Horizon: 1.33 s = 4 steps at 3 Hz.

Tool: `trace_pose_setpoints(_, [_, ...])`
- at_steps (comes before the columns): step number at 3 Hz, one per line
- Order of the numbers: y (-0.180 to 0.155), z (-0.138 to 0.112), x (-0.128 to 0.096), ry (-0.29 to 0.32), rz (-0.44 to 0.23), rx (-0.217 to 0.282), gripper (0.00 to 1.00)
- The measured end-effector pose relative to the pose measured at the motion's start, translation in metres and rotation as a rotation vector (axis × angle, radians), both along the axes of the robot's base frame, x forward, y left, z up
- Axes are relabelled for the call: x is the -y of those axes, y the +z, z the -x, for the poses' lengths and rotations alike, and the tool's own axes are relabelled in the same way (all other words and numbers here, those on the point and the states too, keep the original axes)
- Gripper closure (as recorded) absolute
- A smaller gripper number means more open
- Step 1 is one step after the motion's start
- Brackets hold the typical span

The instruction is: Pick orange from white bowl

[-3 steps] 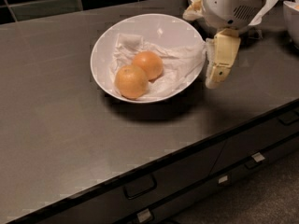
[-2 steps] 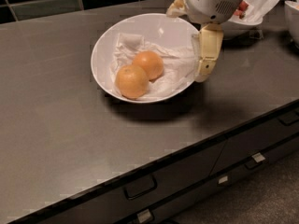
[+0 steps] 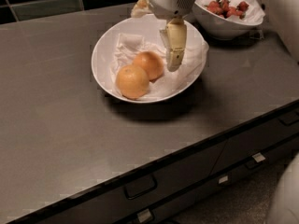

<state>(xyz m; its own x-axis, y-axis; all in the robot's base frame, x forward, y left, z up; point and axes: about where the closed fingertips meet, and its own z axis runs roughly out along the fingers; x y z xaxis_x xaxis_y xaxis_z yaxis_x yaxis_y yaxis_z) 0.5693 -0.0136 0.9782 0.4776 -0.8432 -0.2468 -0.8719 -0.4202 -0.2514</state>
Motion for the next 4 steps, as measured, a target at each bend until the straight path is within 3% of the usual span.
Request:
trace_pose_setpoints(1, [-0.012,-0.01,-0.018,0.064,-0.018,-0.013,0.0])
trace_pose_setpoints(2, [-0.028,-0.003,-0.023,0.121,-0.018,-0.06,0.0])
trace_pose_setpoints(3, [-0.029,-0.012,-0.031,0.111,-0.035,-0.038,0.0])
trace_pose_setpoints(4, [-0.035,-0.014,-0.033,0.1,-0.032,-0.05,0.13])
